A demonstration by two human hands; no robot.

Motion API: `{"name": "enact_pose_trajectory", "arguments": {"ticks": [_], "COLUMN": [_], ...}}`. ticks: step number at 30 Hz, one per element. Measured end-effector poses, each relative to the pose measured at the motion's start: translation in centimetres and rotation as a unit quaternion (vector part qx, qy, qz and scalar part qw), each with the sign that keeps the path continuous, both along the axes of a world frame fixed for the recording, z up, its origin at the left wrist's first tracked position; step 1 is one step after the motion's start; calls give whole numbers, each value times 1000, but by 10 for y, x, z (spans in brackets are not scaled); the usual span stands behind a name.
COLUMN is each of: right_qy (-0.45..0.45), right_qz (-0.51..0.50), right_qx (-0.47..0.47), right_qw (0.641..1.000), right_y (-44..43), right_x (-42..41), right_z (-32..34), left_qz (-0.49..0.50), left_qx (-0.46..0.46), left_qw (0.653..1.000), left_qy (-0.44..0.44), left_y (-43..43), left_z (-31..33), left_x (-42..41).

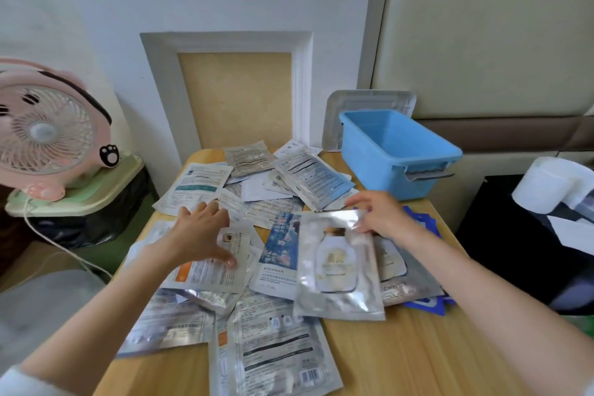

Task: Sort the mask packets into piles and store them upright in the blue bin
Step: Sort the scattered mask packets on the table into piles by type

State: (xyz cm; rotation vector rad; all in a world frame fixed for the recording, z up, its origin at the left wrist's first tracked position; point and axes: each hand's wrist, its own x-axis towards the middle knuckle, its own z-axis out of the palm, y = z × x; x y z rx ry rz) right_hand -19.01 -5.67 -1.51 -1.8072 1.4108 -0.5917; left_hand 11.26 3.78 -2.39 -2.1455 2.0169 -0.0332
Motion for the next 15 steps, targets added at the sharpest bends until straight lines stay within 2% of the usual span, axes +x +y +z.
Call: {"name": "enact_pose_trajectory", "arguments": {"ticks": [2,3,5,6,8,9,10,11,12,13,14,15], "right_qy": [-30,-12,83,158,277,280,250,171,63,-53,-148,-212], "right_qz": [-35,-51,-61,-50,-15,-3,13,31,44,69,87,88], "right_qx": [13,2,-52,-88,-183,-237,-268,-251,-171,-47,68,146], "right_qw": [999,999,993,982,943,930,930,952,982,995,983,962], "right_y": [-9,-14,-21,-21,-11,-4,2,10,19,26,28,27], "right_x": [-23,-34,-51,-55,-51,-44,-35,-24,-12,0,8,14], "right_z": [15,19,17,11,0,-2,-1,4,13,21,26,29], "left_qz": [-5,-8,-11,-5,33,53,52,27,-15,-57,-98,-124], "left_qx": [2,-3,-35,-69,-181,-254,-333,-404,-449,-459,-435,-387], "left_qw": [1000,1000,998,994,963,927,877,814,742,672,623,605], "left_qy": [9,22,60,90,199,271,343,416,497,578,642,685], "left_y": [-1,-2,-5,-5,-5,-3,-1,2,6,9,12,14], "left_z": [-1,-1,1,3,9,13,20,28,38,47,56,58], "left_x": [4,7,10,10,7,3,-3,-10,-20,-30,-39,-49]}}
